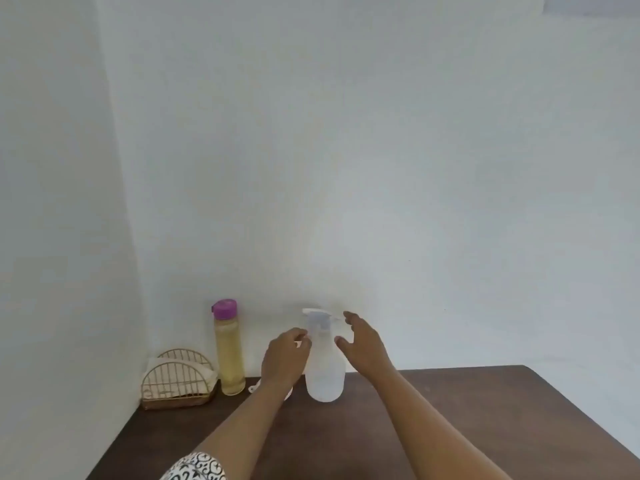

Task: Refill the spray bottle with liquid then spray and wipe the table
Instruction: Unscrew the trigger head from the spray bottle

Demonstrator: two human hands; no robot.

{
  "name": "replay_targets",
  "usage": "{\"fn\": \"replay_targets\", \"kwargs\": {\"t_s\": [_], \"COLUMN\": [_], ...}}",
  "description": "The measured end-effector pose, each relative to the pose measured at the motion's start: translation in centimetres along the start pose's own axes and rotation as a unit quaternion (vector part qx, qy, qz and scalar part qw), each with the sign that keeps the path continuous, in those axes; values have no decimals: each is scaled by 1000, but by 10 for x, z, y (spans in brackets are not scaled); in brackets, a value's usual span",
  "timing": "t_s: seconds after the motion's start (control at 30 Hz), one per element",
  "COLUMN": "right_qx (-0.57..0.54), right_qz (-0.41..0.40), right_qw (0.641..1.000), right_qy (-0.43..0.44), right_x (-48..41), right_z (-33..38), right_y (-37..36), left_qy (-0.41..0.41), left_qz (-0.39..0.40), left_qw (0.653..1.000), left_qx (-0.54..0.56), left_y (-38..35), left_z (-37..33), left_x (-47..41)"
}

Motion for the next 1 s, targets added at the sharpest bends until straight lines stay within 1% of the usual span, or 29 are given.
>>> {"fn": "replay_targets", "kwargs": {"t_s": [0.07,0.1,0.23,0.3,0.37,0.5,0.6,0.73,0.87,1.0], "right_qx": [-39,-58,-100,-101,-110,-106,-116,-129,-142,-145], "right_qz": [19,26,21,16,34,120,123,134,158,162], "right_qw": [999,998,995,995,993,987,986,982,977,975], "right_qy": [-21,-26,-6,4,-1,2,-3,-18,-34,-45], "right_x": [-14,-20,-42,-47,-49,-39,-29,-7,28,67], "right_z": [-16,-24,-51,-59,-66,-69,-64,-55,-47,-37], "right_y": [-14,-22,-42,-49,-58,-81,-85,-78,-68,-57], "left_qy": [21,17,-2,0,-2,0,11,15,28,35], "left_qz": [18,15,-39,-50,-48,-30,-20,26,74,98], "left_qw": [998,997,996,996,995,992,992,991,990,988], "left_qx": [54,67,74,79,92,121,126,133,116,118], "left_y": [-22,-31,-51,-58,-65,-72,-66,-54,-42,-30], "left_z": [10,15,24,27,31,37,38,33,30,23], "left_x": [-11,-16,-32,-33,-33,-27,-21,-3,29,67]}}
Point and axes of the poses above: each hand's wrist, its own x-axis away from the middle knuckle, its own y-axis out of the back of the hand, z = x × y, the point moved 5 cm from there along -x, towards the middle knuckle, and after that the axes turned 3 degrees about x, right-handed, at the moved point
